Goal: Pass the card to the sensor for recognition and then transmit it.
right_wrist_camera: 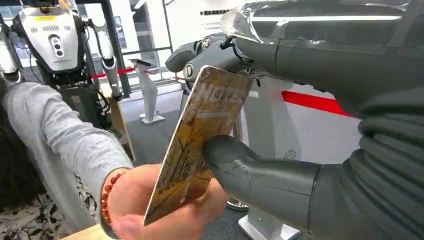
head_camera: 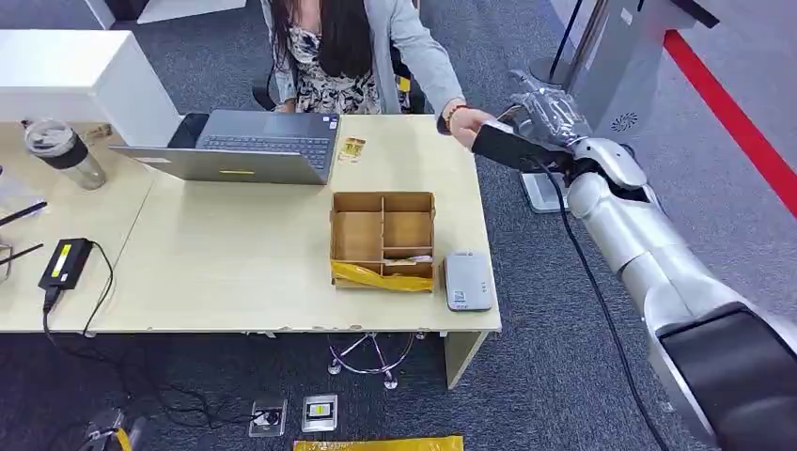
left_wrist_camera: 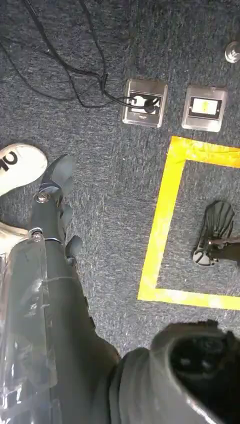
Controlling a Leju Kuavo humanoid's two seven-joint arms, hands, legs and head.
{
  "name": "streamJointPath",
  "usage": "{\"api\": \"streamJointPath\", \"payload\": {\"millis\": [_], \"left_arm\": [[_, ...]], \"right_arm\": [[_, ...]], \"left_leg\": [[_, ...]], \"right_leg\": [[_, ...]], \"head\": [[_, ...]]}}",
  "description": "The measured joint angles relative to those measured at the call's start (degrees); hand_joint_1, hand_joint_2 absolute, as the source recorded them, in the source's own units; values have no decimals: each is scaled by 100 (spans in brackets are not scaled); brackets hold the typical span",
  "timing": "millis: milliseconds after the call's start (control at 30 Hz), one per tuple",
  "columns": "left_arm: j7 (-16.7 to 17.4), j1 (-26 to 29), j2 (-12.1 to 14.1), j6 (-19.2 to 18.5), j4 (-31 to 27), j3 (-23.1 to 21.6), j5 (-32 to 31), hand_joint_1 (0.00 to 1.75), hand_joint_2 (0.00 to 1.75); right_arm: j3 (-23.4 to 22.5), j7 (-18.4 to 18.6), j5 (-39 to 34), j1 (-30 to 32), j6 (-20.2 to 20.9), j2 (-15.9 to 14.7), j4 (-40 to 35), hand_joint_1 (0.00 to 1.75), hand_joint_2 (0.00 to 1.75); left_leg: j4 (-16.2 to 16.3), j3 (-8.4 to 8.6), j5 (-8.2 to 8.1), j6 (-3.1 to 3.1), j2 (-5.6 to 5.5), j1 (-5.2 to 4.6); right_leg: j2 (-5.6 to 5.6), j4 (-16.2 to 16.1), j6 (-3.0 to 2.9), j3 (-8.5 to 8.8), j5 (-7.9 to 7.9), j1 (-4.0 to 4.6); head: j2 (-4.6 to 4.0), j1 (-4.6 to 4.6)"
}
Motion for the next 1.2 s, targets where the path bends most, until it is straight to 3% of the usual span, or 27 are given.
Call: {"api": "streamJointPath", "payload": {"millis": [600,967,1200], "left_arm": [[0,62,2,44,0,44,74,0,0],[-2,105,15,96,2,83,129,0,0],[-2,127,48,94,2,87,120,0,0]], "right_arm": [[11,-48,66,388,243,-79,0,175,175],[13,11,0,786,402,-387,-96,175,175],[11,24,-122,1101,468,-743,-323,175,175]], "left_leg": [[0,0,-1,0,0,0],[0,0,-1,0,-1,0],[0,0,-1,0,0,-1]], "right_leg": [[-1,-1,0,-1,0,0],[-2,-1,0,-1,0,0],[-1,-2,0,-1,0,-1]], "head": [[0,2],[0,2],[0,0]]}}
